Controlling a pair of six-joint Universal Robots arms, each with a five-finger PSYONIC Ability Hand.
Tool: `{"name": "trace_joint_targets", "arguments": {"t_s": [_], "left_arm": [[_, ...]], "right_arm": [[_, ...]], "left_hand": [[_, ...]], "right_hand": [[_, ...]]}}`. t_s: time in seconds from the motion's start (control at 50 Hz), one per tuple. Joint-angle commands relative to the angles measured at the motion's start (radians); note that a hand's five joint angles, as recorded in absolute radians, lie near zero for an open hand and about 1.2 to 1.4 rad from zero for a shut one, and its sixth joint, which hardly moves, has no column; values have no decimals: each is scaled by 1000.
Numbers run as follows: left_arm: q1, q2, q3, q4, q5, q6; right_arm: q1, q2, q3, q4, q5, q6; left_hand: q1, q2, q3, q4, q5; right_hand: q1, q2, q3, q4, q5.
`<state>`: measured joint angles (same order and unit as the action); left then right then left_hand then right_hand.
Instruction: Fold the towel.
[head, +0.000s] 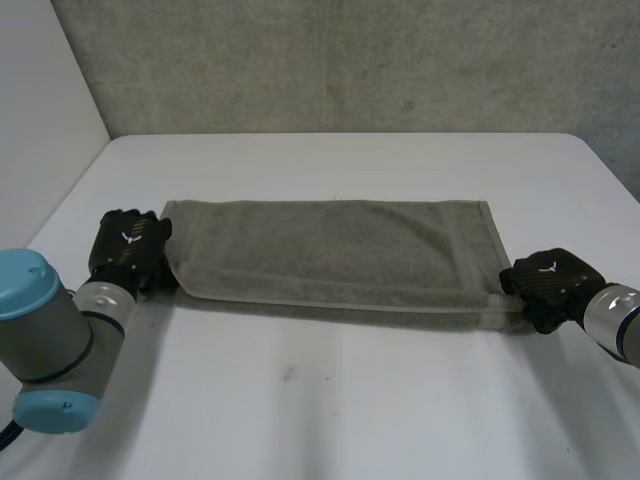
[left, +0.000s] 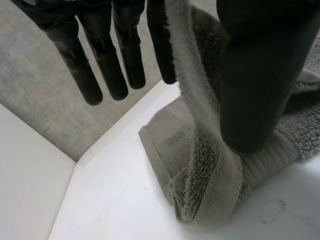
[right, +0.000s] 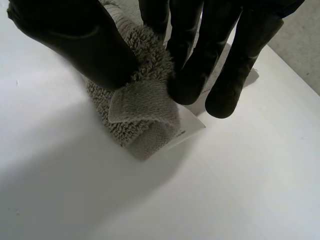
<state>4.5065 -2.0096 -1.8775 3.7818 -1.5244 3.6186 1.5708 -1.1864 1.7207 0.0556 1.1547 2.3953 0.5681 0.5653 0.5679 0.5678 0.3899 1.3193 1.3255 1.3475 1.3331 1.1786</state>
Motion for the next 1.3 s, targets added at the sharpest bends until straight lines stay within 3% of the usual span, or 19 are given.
{"name": "trace_joint_targets", "arguments": {"t_s": [0.02,0.3,0.58,0.68,0.76,0.84,1.16,1.3], "left_arm": [[0,5,-18,7,18,0],[0,9,-37,9,92,2],[0,9,-51,10,147,9],[0,3,-54,12,182,48],[0,-3,-57,32,230,100],[2,5,-68,39,240,143],[108,112,-137,22,244,203],[112,291,-222,-63,247,198]], "right_arm": [[0,4,2,1,0,-8],[0,4,5,1,0,-12],[0,4,7,1,0,-12],[0,4,7,1,0,-12],[0,4,7,1,0,-12],[0,1,4,4,2,-11],[-8,-76,-3,55,-1,-8],[-11,-188,5,249,-18,-34]], "left_hand": [[-2,1,-2,-2,2],[-175,-172,-175,-175,-172],[-120,-117,-120,-119,-116],[121,124,121,121,125],[602,604,602,602,605],[828,831,828,828,832],[828,831,828,828,832],[828,831,828,828,832]], "right_hand": [[77,71,49,63,43],[77,71,49,63,43],[77,71,49,63,43],[77,71,49,63,43],[77,71,49,63,43],[77,71,49,63,43],[77,71,49,63,43],[77,71,49,63,43]]}}
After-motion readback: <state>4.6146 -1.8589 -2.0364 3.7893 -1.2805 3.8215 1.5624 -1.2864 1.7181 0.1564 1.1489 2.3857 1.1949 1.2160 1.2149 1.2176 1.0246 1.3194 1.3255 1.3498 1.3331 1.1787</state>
